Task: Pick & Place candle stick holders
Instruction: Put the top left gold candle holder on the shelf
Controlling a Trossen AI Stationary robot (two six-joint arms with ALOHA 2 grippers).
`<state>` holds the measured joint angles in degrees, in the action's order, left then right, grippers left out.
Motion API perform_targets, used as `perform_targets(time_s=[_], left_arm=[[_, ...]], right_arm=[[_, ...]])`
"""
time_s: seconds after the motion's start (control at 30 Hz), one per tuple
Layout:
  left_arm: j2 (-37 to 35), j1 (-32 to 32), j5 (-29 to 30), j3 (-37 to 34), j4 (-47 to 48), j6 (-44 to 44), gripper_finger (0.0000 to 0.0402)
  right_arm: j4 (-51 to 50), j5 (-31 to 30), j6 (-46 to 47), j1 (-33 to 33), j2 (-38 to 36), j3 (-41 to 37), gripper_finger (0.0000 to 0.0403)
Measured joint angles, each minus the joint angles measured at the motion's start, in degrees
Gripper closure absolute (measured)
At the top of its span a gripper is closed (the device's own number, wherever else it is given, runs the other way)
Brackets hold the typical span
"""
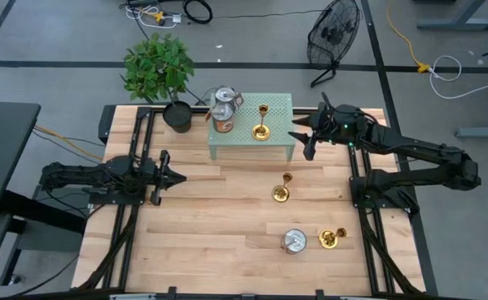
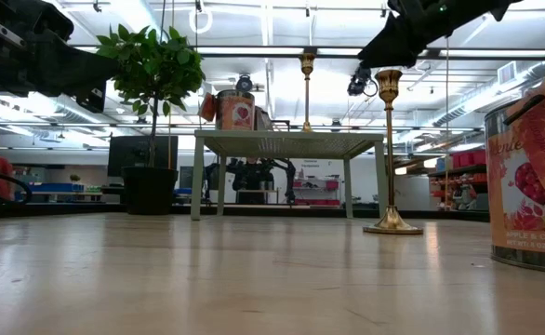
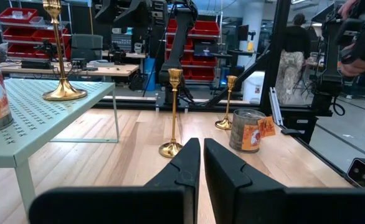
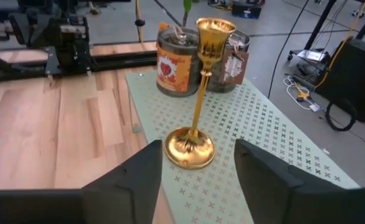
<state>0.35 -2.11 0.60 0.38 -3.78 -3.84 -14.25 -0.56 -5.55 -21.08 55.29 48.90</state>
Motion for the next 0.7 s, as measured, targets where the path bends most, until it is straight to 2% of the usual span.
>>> perform_targets(time_s=[0.3, 0.7], left_arm=[[-0.02, 0.00, 0.00, -0.01, 0.01, 0.00, 0.0371], [0.01, 0.02, 0.00, 0.00, -0.02, 0.00, 0.0371]], right_arm=[[4.40, -0.02, 3.80, 0.00, 3.66, 0.00, 0.0143], [8.41, -0.04, 2.96, 0.01, 10.05, 0.00, 0.0084]])
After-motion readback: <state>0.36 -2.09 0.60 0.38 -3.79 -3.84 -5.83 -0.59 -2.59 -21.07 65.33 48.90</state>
